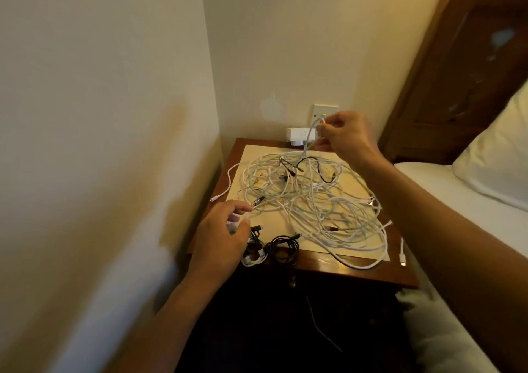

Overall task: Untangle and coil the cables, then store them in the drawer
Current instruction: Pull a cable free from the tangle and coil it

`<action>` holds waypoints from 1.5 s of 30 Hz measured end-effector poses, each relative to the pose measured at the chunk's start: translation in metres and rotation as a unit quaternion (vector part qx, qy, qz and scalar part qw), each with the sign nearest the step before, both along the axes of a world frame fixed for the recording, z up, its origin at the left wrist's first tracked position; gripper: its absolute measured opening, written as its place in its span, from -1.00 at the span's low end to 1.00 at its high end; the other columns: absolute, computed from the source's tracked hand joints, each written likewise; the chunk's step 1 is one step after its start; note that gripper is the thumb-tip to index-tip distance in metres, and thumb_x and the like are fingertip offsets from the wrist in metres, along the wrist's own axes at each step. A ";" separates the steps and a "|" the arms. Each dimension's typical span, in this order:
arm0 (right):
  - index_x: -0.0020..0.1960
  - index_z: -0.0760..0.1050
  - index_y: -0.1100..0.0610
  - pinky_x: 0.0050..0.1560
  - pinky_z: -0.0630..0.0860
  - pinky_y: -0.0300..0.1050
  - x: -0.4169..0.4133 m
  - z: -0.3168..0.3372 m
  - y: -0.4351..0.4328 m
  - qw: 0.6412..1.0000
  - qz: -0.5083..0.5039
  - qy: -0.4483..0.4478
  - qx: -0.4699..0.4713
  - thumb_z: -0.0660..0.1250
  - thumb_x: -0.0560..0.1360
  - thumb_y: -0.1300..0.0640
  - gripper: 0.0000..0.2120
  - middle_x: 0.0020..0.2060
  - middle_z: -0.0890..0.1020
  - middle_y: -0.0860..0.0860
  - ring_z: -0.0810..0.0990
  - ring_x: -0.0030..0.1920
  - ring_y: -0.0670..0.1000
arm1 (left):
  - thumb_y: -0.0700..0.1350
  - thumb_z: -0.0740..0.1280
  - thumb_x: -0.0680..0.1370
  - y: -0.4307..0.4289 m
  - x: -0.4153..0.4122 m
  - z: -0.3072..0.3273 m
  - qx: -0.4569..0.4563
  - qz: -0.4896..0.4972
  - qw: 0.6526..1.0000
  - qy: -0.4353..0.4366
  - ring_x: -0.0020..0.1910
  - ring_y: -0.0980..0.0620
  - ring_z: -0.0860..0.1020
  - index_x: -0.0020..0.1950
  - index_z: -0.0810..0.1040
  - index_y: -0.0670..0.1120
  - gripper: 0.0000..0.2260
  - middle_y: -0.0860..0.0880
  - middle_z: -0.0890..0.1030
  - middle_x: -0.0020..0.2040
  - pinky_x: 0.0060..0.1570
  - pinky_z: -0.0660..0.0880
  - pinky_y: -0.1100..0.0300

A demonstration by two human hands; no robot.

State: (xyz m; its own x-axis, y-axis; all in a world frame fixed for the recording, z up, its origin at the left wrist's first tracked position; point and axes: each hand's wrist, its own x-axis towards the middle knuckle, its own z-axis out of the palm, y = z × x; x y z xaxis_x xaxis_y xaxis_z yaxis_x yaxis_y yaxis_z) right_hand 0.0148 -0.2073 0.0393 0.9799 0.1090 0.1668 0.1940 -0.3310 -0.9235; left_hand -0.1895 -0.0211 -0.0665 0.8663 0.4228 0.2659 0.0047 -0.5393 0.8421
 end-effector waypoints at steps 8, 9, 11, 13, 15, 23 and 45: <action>0.14 0.62 0.17 -0.02 0.72 -0.01 0.000 0.106 -0.035 0.990 0.009 -0.120 0.070 0.43 0.59 0.12 -0.83 -0.07 0.71 0.14 0.77 -0.13 0.06 | -0.20 0.42 0.55 -0.007 0.021 0.039 0.021 -0.035 0.998 -0.040 0.03 0.17 0.55 0.01 0.58 0.20 -0.75 0.17 0.60 0.04 0.02 0.55 0.19; 0.16 0.62 0.18 -0.02 0.71 -0.02 -0.002 0.121 -0.041 0.988 0.011 -0.130 0.083 0.43 0.59 0.12 -0.81 -0.05 0.71 0.15 0.77 -0.12 0.07 | -0.19 0.42 0.55 -0.008 0.025 0.047 0.026 -0.040 0.998 -0.046 0.03 0.15 0.55 0.04 0.57 0.18 -0.75 0.16 0.60 0.04 0.01 0.55 0.19; 0.13 0.64 0.18 -0.02 0.72 -0.02 -0.006 0.149 -0.052 0.983 0.010 -0.150 0.103 0.45 0.58 0.12 -0.83 -0.04 0.71 0.18 0.77 -0.12 0.08 | -0.17 0.42 0.55 -0.010 0.035 0.067 0.042 -0.048 0.997 -0.054 0.02 0.11 0.55 0.09 0.57 0.15 -0.77 0.14 0.59 0.04 -0.02 0.53 0.17; 0.11 0.65 0.18 -0.03 0.71 -0.04 -0.011 0.173 -0.062 0.979 0.004 -0.179 0.096 0.44 0.59 0.13 -0.85 -0.03 0.70 0.18 0.77 -0.12 0.07 | -0.16 0.41 0.54 -0.014 0.046 0.088 0.050 -0.050 0.995 -0.068 -0.01 0.08 0.55 0.12 0.58 0.12 -0.78 0.12 0.58 0.02 0.00 0.54 0.15; 0.11 0.65 0.19 -0.02 0.71 -0.05 -0.018 0.194 -0.071 0.975 0.007 -0.210 0.073 0.43 0.59 0.12 -0.84 -0.02 0.70 0.17 0.76 -0.09 0.05 | -0.15 0.42 0.54 -0.020 0.057 0.108 0.065 -0.052 0.993 -0.079 -0.03 0.06 0.55 0.15 0.57 0.07 -0.78 0.07 0.58 0.03 0.02 0.56 0.13; 0.19 0.65 0.21 0.01 0.71 -0.02 -0.048 0.233 -0.098 0.953 0.036 -0.300 -0.012 0.43 0.59 0.08 -0.75 -0.03 0.72 0.11 0.75 -0.06 0.01 | 0.04 0.44 0.55 -0.055 0.098 0.176 0.109 -0.057 0.987 -0.104 0.04 -0.06 0.56 0.36 0.38 0.03 -0.57 -0.03 0.48 0.16 0.11 0.57 -0.08; 0.36 0.49 0.14 0.00 0.63 -0.11 -0.087 0.094 -0.090 0.990 0.131 -0.037 -0.028 0.43 0.46 -0.20 -0.40 0.18 0.64 0.09 0.65 0.14 0.10 | -0.14 0.37 0.64 -0.070 0.075 0.216 -0.036 -0.144 0.980 -0.136 -0.29 -0.08 0.70 0.04 0.68 -0.15 -0.88 -0.12 0.72 -0.21 -0.17 0.68 0.05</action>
State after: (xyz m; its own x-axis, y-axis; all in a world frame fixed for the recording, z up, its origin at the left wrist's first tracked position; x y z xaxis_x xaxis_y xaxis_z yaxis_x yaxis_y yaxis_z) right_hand -0.0725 -0.2969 0.1333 0.9019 0.3696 0.2233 0.3466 -0.3113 -0.8848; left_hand -0.1148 -0.0911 0.1495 0.8539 0.1974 0.4815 -0.3679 -0.4255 0.8268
